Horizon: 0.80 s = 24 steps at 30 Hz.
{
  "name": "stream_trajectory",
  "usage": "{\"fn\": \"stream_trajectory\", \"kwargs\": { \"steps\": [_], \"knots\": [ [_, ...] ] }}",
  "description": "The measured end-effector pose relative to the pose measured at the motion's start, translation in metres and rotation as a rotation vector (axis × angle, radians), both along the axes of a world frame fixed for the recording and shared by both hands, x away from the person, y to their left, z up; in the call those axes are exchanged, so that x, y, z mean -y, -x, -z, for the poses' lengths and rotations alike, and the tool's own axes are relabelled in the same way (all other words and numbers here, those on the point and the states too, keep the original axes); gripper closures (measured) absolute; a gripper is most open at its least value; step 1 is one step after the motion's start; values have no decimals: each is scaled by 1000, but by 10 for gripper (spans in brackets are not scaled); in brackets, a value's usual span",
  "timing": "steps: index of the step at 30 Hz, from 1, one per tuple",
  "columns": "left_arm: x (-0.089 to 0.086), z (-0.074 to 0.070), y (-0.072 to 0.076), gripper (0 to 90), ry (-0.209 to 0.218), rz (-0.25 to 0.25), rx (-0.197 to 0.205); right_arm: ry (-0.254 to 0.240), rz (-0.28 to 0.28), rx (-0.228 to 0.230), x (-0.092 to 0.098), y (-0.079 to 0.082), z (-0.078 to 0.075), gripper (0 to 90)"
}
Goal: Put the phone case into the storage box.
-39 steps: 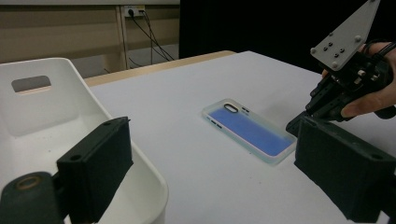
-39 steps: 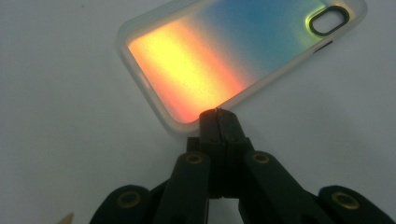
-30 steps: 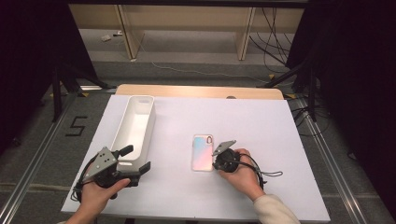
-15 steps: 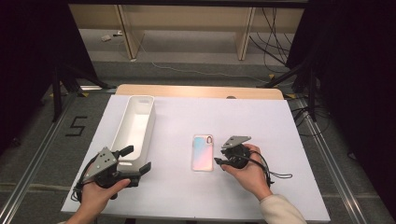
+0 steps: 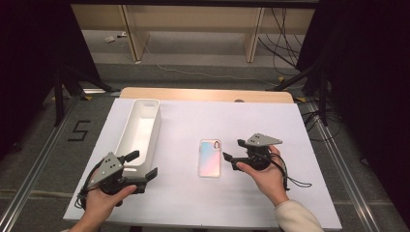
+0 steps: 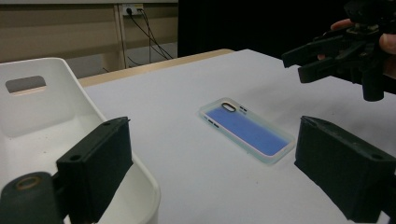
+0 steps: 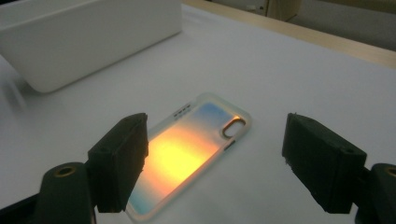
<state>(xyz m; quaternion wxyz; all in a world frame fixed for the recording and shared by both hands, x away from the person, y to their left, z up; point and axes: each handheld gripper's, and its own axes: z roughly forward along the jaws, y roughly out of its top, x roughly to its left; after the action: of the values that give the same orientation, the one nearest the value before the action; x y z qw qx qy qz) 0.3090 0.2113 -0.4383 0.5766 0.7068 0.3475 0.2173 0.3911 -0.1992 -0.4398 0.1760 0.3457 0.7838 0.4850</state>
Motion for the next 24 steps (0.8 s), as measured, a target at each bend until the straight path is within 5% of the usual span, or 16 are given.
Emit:
{"fn": "stream_trajectory", "kwargs": {
  "steps": [3,9,15,22,24],
  "knots": [
    [0,0,0,103,1,3,-4,-51,11,-4,3,0,-3,222],
    [-3,0,3,103,8,0,4,-71,21,-11,3,1,-3,215],
    [-2,-1,5,103,0,8,10,-6,9,23,-3,2,-5,218],
    [-1,0,4,103,-4,9,10,-8,-12,35,-6,3,-10,219],
    [0,0,4,103,-4,10,9,-14,-21,6,-6,3,-10,219]
  ]
}}
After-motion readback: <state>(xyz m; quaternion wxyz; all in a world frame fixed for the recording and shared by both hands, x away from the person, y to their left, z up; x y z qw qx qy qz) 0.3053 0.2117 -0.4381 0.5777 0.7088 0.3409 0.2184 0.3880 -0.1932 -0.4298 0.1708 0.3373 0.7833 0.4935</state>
